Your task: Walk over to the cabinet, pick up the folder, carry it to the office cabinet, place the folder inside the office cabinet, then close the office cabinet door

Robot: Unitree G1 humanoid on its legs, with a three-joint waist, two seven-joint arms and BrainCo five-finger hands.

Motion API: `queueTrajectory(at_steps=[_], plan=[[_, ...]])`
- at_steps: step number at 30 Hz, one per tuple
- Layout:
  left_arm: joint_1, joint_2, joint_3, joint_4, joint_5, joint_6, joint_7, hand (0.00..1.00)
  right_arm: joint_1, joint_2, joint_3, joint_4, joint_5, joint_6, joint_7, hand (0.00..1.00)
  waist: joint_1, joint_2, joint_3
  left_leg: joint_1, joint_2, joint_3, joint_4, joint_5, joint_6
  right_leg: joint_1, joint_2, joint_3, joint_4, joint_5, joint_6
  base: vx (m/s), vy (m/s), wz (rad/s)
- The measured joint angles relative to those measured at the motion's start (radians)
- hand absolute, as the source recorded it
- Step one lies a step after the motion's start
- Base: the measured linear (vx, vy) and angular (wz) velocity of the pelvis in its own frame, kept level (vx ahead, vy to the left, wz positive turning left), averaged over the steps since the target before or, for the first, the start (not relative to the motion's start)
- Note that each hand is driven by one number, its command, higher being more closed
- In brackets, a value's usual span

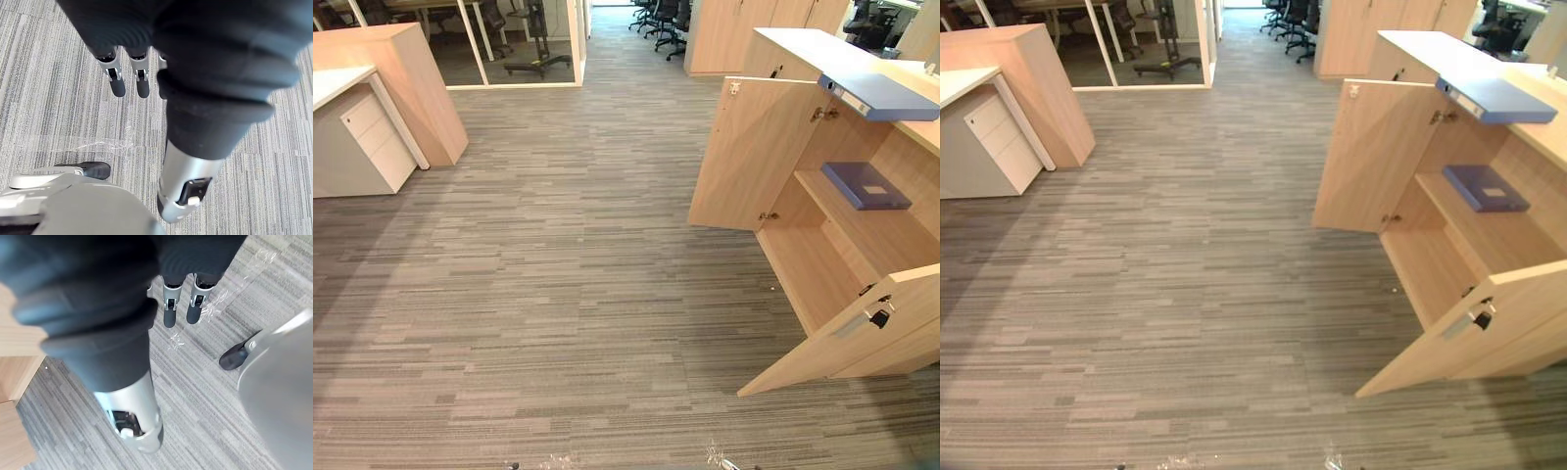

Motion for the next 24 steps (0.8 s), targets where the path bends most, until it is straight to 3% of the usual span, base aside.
queueTrajectory(at_steps=[11, 18, 24], plan=[[0.0, 0.0, -0.001, -0.002, -0.025, -0.011, -0.007, 0.0, -0.018, 0.004, 0.001, -0.001, 0.002, -0.003, 0.001, 0.0, 0.001, -0.008, 0.016, 0.032, 0.001, -0.001, -0.034, 0.016, -0.003, 0.016, 0.0, -0.014, -0.006, -0.001, 0.015, -0.04, -0.005, 0.01], [0.001, 0.0, -0.004, -0.016, 0.059, -0.019, 0.011, 0.0, -0.018, 0.004, 0.003, -0.001, 0.007, -0.003, 0.001, 0.0, 0.0, -0.009, 0.016, 0.034, 0.0, -0.001, -0.05, 0.02, -0.003, 0.018, 0.0, -0.016, -0.022, 0.005, 0.011, 0.0, 0.0, 0.0], [-0.002, 0.001, -0.01, -0.023, 0.066, -0.019, 0.034, 0.0, -0.021, 0.006, 0.001, -0.001, 0.046, -0.003, 0.001, 0.0, 0.001, -0.012, 0.018, 0.035, -0.001, -0.001, -0.053, 0.02, -0.003, 0.017, 0.0, -0.019, -0.022, 0.007, 0.013, 0.0, 0.0, 0.0]])
